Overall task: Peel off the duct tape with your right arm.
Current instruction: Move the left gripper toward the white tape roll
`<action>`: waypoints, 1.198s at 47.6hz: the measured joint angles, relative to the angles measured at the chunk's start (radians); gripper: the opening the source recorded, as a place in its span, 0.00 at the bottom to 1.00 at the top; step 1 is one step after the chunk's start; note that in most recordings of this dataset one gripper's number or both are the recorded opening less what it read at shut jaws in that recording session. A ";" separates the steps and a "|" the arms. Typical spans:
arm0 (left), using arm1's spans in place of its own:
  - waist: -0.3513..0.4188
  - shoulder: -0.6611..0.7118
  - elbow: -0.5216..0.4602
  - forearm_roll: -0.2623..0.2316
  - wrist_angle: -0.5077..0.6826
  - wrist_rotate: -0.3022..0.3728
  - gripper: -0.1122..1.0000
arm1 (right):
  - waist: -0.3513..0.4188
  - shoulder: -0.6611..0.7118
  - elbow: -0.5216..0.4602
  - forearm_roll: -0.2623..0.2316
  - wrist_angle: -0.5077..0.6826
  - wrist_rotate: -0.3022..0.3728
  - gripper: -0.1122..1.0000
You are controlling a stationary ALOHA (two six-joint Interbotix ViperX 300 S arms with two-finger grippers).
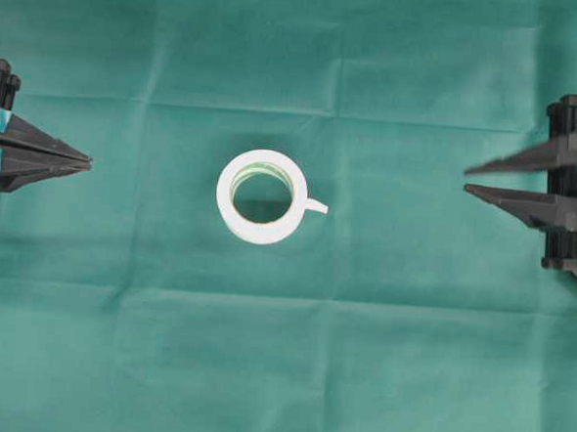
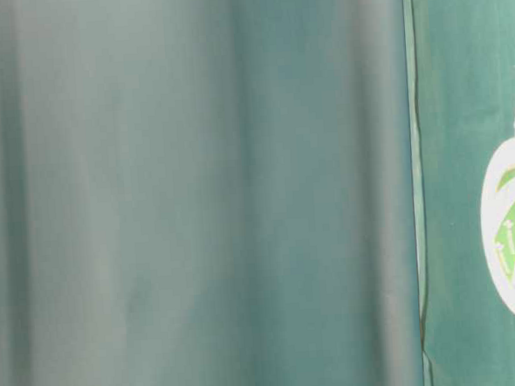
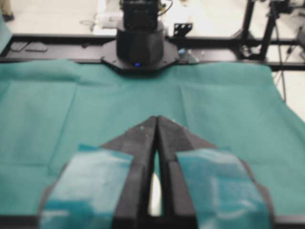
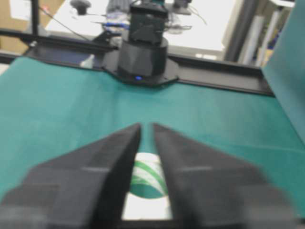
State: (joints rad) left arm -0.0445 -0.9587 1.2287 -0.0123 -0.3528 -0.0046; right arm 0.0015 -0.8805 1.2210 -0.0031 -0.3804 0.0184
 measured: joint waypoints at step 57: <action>-0.017 0.612 -0.285 -0.003 -0.192 0.003 0.99 | 0.000 0.078 0.002 0.000 -0.080 0.003 0.80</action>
State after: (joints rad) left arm -0.0614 -0.3467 0.9434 -0.0153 -0.5446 -0.0015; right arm 0.0015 -0.8023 1.2226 -0.0031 -0.4602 0.0215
